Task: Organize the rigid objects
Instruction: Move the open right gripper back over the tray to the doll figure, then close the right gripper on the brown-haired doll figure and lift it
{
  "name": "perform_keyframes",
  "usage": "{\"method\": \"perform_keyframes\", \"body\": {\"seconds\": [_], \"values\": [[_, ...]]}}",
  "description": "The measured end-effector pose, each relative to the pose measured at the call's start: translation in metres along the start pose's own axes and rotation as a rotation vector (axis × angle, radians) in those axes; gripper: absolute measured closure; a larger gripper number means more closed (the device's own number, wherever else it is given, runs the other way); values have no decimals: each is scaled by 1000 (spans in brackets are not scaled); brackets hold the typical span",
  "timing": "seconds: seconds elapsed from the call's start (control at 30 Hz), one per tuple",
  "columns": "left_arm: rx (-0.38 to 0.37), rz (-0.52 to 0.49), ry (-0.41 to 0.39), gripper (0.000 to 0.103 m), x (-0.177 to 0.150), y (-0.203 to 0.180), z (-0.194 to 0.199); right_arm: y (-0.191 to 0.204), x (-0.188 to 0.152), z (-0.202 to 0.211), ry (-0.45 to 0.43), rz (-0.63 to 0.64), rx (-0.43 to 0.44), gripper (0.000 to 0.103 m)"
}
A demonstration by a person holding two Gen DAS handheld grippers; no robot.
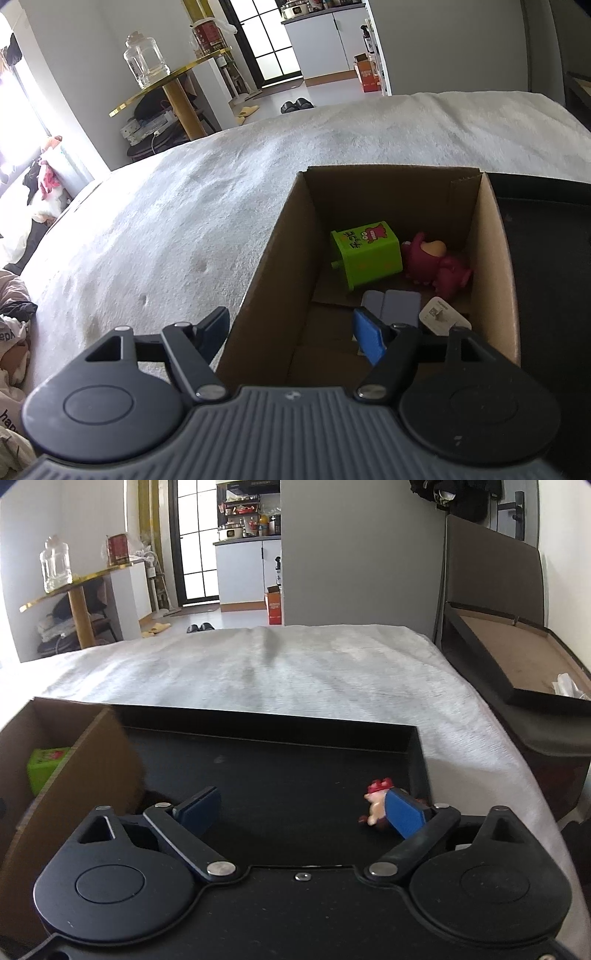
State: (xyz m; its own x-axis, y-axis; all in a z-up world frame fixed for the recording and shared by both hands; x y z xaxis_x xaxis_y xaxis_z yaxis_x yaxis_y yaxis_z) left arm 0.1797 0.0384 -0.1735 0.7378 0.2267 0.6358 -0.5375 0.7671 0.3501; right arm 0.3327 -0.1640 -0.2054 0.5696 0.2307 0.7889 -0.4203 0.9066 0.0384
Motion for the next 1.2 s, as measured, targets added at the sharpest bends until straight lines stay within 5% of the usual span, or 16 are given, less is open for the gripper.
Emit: {"method": "perform_keyframes", "body": {"seconds": [0.8,0.97,1.2], "values": [[11,-15,7,31,-2,-1,0,-23,-9,-39,63,134,-50,31],[15,1,10,31,-3,3,-1,-32,-11,-49,132,104,-38,61],[-1,-1,9,31,-4,3,-2,-31,-24,-35,160,68,-34,59]]}}
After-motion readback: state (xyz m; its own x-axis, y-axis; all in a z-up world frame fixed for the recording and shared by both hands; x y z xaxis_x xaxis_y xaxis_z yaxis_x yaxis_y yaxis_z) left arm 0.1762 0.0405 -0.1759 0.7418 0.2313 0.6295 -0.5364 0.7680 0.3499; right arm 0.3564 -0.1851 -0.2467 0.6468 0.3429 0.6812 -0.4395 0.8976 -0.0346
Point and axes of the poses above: each gripper's, at about its wrist camera, not at the fingertips, and z roughly against the way its jaws point, y to its left, x to its top, the point moved 5 cm from there along -z, roughly the way its jaws point, and after that the axes turned 2 degrees about -z, right-handed, at the moved point
